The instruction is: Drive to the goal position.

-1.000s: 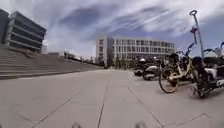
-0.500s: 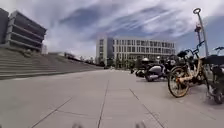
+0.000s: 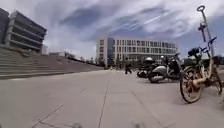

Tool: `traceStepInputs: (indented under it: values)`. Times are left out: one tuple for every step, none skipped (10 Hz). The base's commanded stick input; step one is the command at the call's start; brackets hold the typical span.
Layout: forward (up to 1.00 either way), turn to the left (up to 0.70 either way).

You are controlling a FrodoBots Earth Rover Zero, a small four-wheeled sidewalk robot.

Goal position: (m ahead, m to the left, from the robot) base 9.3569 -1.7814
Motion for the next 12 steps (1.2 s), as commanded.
traceStepInputs:
  values:
    - [0.70,0.00]
    - [0.70,0.00]
    - [0.70,0.00]
    - [0.70,0.00]
    - [0.70,0.00]
    - [0.70,0.00]
    - [0.70,0.00]
    - [0.70,0.00]
    - [0.70,0.00]
    - [0.70,0.00]
    - [0.70,0.00]
    - [0.70,-0.08]
